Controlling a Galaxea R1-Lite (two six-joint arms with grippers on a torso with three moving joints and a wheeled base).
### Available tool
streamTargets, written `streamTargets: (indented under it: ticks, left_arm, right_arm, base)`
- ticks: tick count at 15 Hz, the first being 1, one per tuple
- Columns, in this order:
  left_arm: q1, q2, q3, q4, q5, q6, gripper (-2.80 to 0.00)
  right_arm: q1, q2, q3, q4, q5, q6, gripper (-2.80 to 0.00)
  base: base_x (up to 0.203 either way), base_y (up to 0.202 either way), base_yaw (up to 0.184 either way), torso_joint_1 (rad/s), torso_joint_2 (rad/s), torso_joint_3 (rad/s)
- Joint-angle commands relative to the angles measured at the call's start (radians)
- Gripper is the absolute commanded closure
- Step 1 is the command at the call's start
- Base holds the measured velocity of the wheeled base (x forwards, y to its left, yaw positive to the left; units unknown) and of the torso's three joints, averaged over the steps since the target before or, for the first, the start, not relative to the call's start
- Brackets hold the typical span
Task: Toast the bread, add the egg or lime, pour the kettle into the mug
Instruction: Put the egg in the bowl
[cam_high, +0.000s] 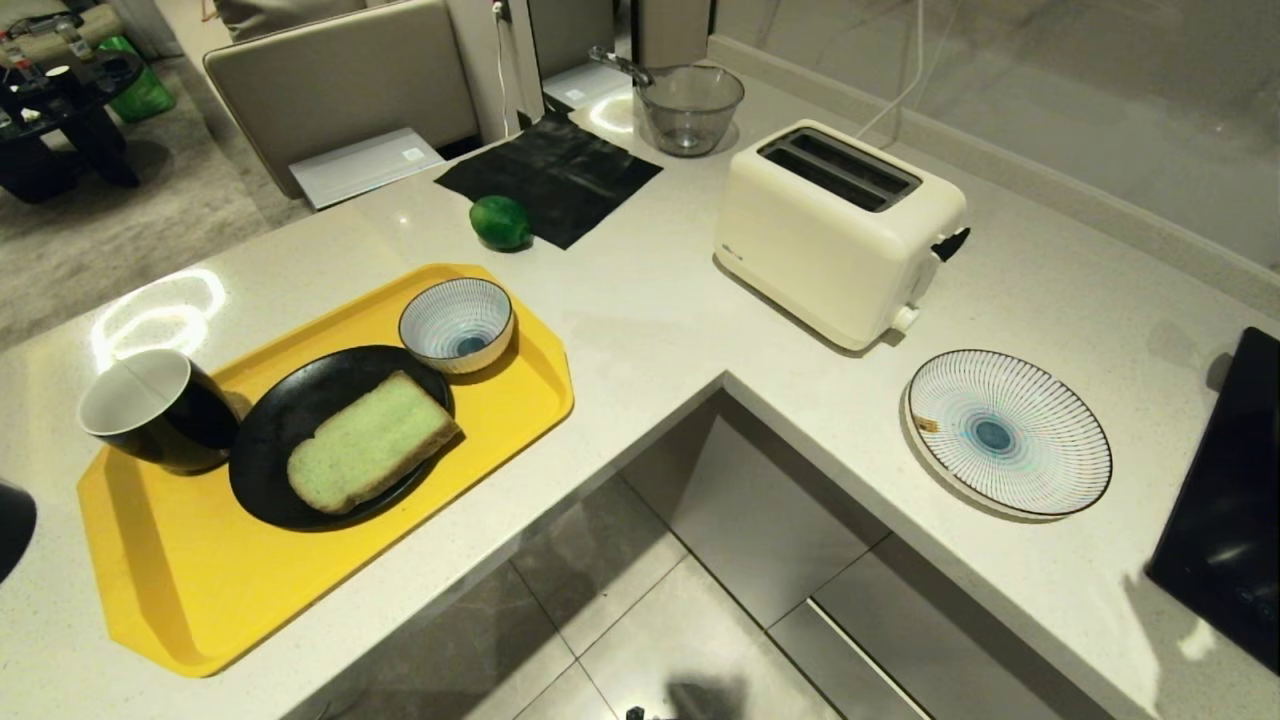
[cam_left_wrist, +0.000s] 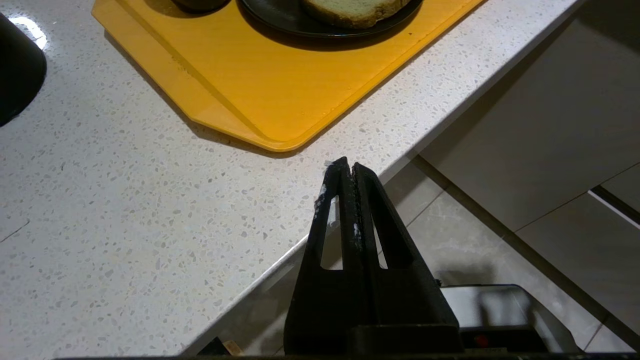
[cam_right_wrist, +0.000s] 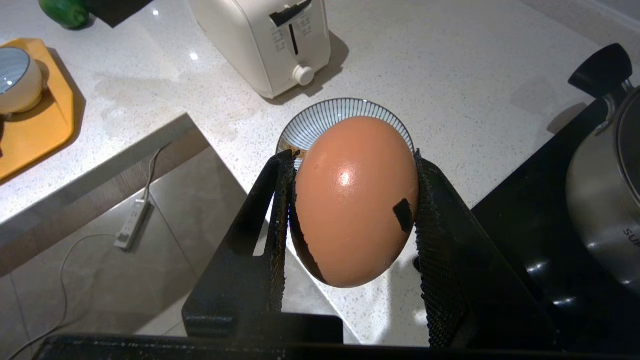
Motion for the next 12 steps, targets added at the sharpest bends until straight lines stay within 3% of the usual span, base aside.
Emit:
streamTargets:
  ticks: [1,12]
  left_arm:
    - [0.000,0.001,0.000,-0.002,0.000,0.000,0.00]
    - [0.000,0.001,0.000,-0.001,0.000,0.000,0.00]
  right_arm:
    - [0.000,0.006,-0.006,0.002,-0.003,0.000,0.00]
    - [0.000,-0.003,-0.015,0.001,-0.005,0.000,0.00]
  base:
    - [0.000,0.000,0.000,0.000,0.00,0.000]
    - [0.000,0.000,0.000,0.000,0.00,0.000]
